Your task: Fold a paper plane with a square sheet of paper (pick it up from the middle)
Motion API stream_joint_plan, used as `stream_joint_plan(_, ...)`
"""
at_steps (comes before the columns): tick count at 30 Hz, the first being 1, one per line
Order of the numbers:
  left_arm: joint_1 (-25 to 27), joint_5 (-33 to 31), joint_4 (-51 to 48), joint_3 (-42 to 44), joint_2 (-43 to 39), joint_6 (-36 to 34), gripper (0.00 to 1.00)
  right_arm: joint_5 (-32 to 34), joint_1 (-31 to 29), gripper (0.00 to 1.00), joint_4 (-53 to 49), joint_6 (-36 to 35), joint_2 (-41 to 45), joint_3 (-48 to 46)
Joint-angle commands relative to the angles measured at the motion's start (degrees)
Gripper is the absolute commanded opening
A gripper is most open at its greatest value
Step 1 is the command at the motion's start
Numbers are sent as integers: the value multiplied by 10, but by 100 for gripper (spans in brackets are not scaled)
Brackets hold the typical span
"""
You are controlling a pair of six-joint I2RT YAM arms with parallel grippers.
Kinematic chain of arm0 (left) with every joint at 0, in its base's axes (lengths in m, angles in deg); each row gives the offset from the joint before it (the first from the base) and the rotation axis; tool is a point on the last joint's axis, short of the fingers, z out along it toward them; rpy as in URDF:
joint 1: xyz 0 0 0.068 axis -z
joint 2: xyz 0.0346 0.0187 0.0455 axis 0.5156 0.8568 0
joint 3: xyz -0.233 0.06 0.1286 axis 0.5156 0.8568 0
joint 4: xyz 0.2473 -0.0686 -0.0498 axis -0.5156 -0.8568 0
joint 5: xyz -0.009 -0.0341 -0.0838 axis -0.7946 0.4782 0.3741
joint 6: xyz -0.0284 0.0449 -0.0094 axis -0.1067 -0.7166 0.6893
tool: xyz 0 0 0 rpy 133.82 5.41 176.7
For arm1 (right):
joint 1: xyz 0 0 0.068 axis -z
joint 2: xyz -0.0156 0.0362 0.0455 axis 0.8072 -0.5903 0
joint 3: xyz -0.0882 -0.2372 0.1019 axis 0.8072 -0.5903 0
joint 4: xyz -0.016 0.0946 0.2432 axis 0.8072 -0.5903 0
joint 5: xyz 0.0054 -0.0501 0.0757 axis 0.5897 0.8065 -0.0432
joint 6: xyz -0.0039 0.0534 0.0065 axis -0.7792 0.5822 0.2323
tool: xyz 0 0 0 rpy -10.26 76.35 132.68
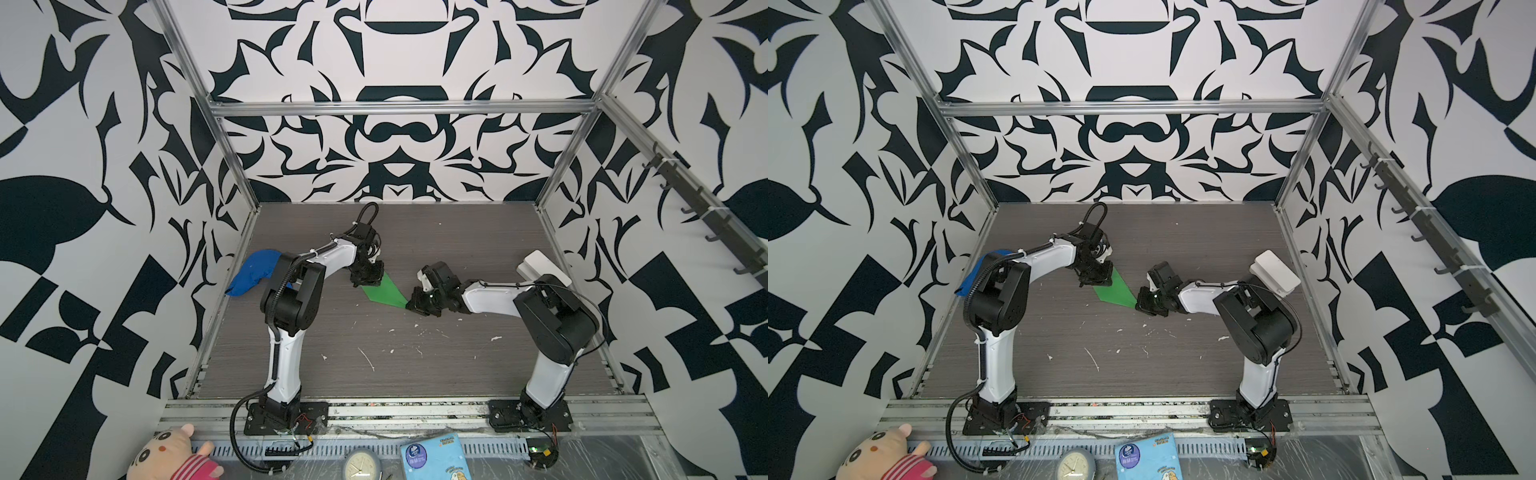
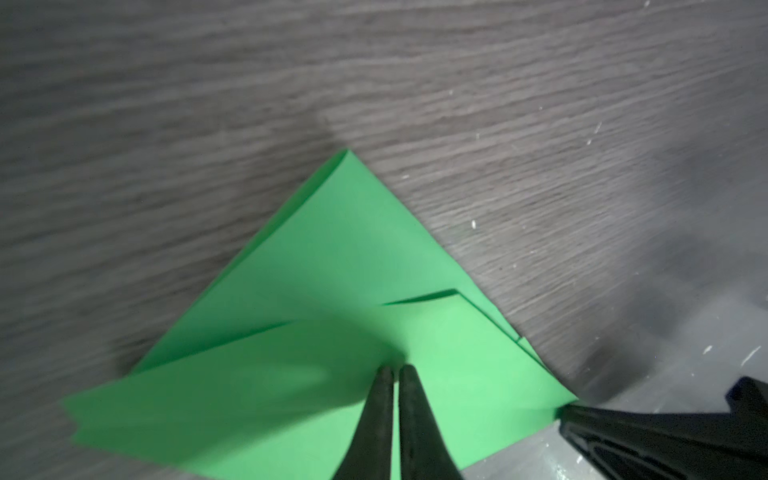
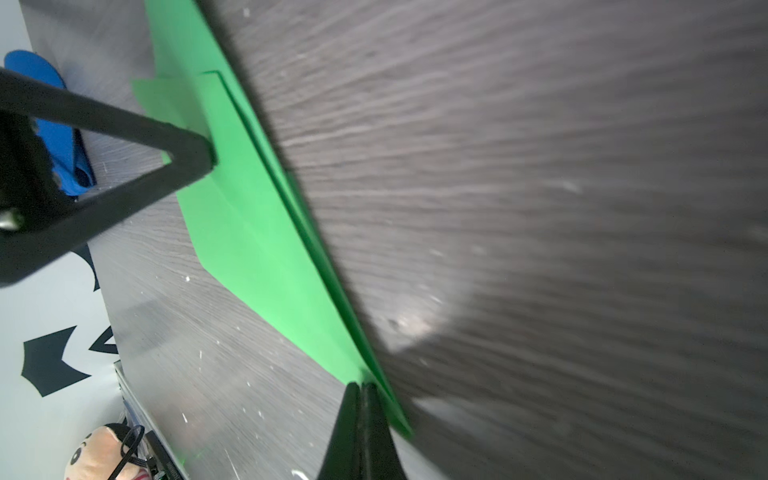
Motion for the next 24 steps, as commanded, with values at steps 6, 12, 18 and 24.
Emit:
stream_joint_plan(6,-6,-57,-48,6,39,-12,10,29,-13,0,-48,-37,9,41)
stream_joint_plan(12,-5,-56,-48,3,43,-9,10,21,-19,0,-55,-47,-52,112)
stream_joint_plan(18,-6,-55,-49,2,45,-9,10,25,-19,0,-59,-41,-62,106)
stream_joint_plan(24,-6,-64,-52,4,45,-13,10,46,-4,0,-41,-22,-6,22)
